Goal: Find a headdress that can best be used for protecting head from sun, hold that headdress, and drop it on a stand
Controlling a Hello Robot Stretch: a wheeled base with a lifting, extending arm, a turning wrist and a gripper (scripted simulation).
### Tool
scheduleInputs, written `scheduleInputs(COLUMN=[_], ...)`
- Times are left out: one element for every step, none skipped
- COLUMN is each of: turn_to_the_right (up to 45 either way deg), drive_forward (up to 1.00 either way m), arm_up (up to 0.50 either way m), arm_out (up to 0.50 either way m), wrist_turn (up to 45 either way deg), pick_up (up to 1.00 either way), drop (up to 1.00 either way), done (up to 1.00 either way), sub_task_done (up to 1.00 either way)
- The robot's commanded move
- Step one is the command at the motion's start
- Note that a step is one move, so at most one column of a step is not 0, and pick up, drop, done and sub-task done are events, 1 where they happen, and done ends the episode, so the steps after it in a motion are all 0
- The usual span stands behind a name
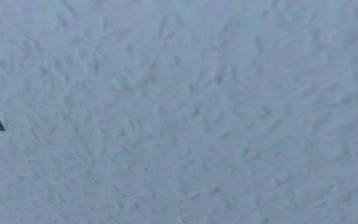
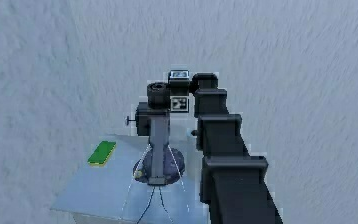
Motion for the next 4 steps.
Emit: scheduleInputs(turn_to_the_right=[0.0,0.0,0.0,0.0], drive_forward=[0.0,0.0,0.0,0.0], arm_up=[0.0,0.0,0.0,0.0], arm_out=[0.0,0.0,0.0,0.0], wrist_turn=[45.0,45.0,45.0,33.0], pick_up=[0.0,0.0,0.0,0.0], drop=[0.0,0.0,0.0,0.0], done=[0.0,0.0,0.0,0.0], sub_task_done=[0.0,0.0,0.0,0.0])
